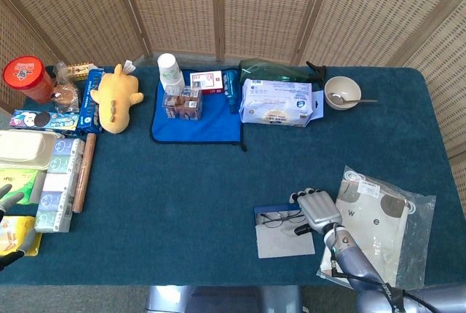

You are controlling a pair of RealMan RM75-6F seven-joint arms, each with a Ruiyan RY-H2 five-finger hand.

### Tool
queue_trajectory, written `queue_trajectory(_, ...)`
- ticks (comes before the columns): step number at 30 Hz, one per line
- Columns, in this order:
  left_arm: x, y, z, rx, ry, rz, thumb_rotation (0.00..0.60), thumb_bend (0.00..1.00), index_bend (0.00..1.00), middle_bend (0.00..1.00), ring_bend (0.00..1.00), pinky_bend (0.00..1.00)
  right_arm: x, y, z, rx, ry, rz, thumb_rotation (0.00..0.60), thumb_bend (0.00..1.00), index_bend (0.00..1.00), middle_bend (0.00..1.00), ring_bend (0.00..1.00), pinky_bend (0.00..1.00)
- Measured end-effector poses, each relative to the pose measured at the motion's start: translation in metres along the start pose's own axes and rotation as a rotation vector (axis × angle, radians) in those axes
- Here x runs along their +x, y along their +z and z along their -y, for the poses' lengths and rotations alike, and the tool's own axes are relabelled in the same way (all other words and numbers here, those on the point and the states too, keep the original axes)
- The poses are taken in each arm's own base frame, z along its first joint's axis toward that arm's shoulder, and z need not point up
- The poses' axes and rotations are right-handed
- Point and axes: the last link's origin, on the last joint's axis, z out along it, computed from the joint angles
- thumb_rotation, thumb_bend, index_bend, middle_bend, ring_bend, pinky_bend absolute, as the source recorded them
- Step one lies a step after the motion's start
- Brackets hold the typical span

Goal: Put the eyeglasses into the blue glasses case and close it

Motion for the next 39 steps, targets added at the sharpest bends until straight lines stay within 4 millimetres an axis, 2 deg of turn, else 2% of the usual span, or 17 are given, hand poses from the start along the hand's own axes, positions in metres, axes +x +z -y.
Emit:
queue_trajectory(10,0.002,-0.004,0.003,0.006,0.0,-0.006,0.6,0.29,0.21,0.13,0.0,0.0,-0.01,-0.013,0.014,0.07,-0.008,0.017,0.17,0.17,0.27,0.3,0.22,0.32)
queue_trajectory(18,0.002,-0.005,0.003,0.004,-0.003,-0.006,0.6,0.29,0.21,0.13,0.0,0.0,-0.017,-0.024,0.014,0.067,0.006,0.015,0.173,0.17,0.27,0.3,0.22,0.32)
queue_trajectory(25,0.002,-0.006,0.002,0.001,-0.004,-0.007,0.6,0.29,0.21,0.13,0.0,0.0,-0.021,-0.031,0.023,0.117,0.006,-0.001,0.171,0.18,0.27,0.3,0.22,0.32)
queue_trajectory(39,0.005,-0.013,0.007,0.026,-0.005,-0.013,0.6,0.29,0.21,0.13,0.0,0.0,-0.021,-0.027,0.045,0.203,-0.019,0.009,0.171,0.18,0.27,0.3,0.22,0.32)
